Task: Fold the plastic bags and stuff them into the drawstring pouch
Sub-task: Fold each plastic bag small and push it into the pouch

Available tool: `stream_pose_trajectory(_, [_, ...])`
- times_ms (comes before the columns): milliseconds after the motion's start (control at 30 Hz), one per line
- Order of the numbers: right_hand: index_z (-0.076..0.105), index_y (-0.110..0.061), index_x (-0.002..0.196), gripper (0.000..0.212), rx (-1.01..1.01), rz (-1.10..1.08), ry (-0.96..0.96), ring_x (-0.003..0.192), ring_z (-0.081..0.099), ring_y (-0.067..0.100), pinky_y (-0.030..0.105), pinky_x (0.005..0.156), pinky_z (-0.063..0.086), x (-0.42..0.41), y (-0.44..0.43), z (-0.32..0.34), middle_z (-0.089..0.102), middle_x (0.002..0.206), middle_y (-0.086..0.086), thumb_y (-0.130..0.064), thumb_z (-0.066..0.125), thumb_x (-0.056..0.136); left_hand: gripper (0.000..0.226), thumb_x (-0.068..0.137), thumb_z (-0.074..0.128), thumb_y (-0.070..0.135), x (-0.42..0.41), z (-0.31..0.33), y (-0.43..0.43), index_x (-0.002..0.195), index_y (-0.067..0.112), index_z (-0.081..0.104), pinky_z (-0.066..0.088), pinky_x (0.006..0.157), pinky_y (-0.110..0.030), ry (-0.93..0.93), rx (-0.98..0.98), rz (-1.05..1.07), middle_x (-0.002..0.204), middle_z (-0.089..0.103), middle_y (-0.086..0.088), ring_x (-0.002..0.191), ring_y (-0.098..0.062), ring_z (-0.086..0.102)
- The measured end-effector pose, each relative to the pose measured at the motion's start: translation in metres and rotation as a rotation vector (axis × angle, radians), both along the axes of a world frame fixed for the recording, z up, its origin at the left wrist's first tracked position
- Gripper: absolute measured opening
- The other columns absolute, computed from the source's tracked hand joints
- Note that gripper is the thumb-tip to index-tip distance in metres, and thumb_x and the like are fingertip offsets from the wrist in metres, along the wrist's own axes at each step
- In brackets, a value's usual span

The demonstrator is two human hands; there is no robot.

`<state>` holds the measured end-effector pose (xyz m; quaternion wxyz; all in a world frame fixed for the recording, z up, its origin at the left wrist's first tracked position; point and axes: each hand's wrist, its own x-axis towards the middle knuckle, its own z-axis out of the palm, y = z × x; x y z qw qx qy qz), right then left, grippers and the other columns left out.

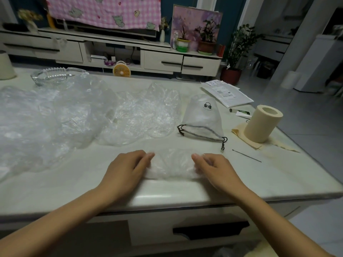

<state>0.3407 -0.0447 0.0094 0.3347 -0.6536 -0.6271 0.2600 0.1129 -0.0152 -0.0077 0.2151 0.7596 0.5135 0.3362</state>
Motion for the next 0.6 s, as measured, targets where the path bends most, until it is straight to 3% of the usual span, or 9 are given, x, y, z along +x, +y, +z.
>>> stream_pose_trajectory(67, [0.048, -0.007, 0.060, 0.051, 0.018, -0.107, -0.098, 0.059, 0.050, 0.020, 0.031, 0.057, 0.035, -0.006, 0.006, -0.005, 0.054, 0.058, 0.004, -0.045, 0.046, 0.094, 0.046, 0.097, 0.036, 0.044, 0.009, 0.000, 0.003, 0.063, 0.016, 0.050, 0.034, 0.055, -0.029, 0.104, 0.008, 0.119, 0.059, 0.054, 0.004, 0.059, -0.014, 0.052])
stream_pose_trajectory(133, [0.037, -0.012, 0.060, 0.050, 0.030, -0.192, -0.260, 0.058, 0.042, 0.021, 0.032, 0.054, 0.028, -0.013, 0.009, -0.010, 0.045, 0.057, 0.001, -0.046, 0.041, 0.097, 0.043, 0.099, 0.033, 0.041, 0.015, -0.002, 0.004, 0.067, 0.015, 0.042, 0.030, 0.053, -0.030, 0.300, 0.038, 0.216, 0.059, 0.048, 0.002, 0.060, -0.020, 0.048])
stream_pose_trajectory(233, [0.040, -0.015, 0.074, 0.040, 0.055, -0.222, -0.580, 0.069, 0.045, 0.023, 0.033, 0.059, 0.029, -0.018, 0.010, -0.015, 0.048, 0.073, -0.003, -0.046, 0.033, 0.099, 0.029, 0.100, 0.027, 0.042, 0.018, 0.000, 0.006, 0.092, 0.017, 0.039, 0.027, 0.052, -0.028, 0.529, 0.030, 0.305, 0.071, 0.047, 0.005, 0.060, -0.018, 0.044])
stream_pose_trajectory(333, [0.046, -0.014, 0.100, 0.033, 0.043, -0.243, -0.694, 0.087, 0.057, 0.025, 0.031, 0.064, 0.032, -0.015, 0.013, -0.015, 0.055, 0.097, 0.000, -0.044, 0.031, 0.100, 0.036, 0.101, 0.022, 0.044, 0.023, 0.001, 0.007, 0.117, 0.016, 0.037, 0.023, 0.048, -0.025, 0.684, 0.050, 0.357, 0.098, 0.048, -0.001, 0.058, -0.015, 0.039])
stream_pose_trajectory(433, [0.047, -0.014, 0.110, 0.030, 0.066, -0.285, -0.778, 0.099, 0.054, 0.023, 0.030, 0.065, 0.030, -0.005, 0.012, -0.014, 0.053, 0.108, 0.002, -0.036, 0.030, 0.101, 0.041, 0.102, 0.022, 0.043, 0.022, 0.000, 0.011, 0.116, 0.013, 0.047, 0.028, 0.064, -0.026, 0.815, 0.095, 0.349, 0.114, 0.044, -0.006, 0.093, -0.021, 0.047])
stream_pose_trajectory(500, [0.050, -0.012, 0.112, 0.024, 0.075, -0.283, -0.828, 0.101, 0.051, 0.025, 0.030, 0.067, 0.029, 0.003, 0.009, -0.015, 0.053, 0.111, 0.006, -0.026, 0.033, 0.101, 0.041, 0.101, 0.028, 0.041, 0.018, 0.000, 0.013, 0.101, 0.011, 0.056, 0.027, 0.070, -0.028, 0.754, 0.102, 0.291, 0.104, 0.044, -0.004, 0.098, -0.022, 0.043])
stream_pose_trajectory(533, [0.050, -0.012, 0.113, 0.023, 0.070, -0.266, -0.842, 0.101, 0.050, 0.026, 0.030, 0.069, 0.029, 0.008, 0.008, -0.016, 0.054, 0.112, 0.007, -0.022, 0.034, 0.101, 0.039, 0.099, 0.035, 0.041, 0.016, 0.000, 0.015, 0.090, 0.010, 0.057, 0.029, 0.068, -0.028, 0.623, 0.091, 0.259, 0.095, 0.044, -0.002, 0.092, -0.020, 0.044])
stream_pose_trajectory(600, [0.052, -0.012, 0.118, 0.024, 0.080, -0.197, -0.785, 0.102, 0.049, 0.025, 0.031, 0.077, 0.033, 0.019, 0.009, -0.015, 0.054, 0.114, 0.007, -0.018, 0.039, 0.099, 0.035, 0.093, 0.053, 0.037, 0.010, 0.006, 0.018, 0.070, 0.011, 0.051, 0.032, 0.058, -0.027, 0.189, -0.021, 0.217, 0.076, 0.046, 0.000, 0.070, -0.015, 0.044])
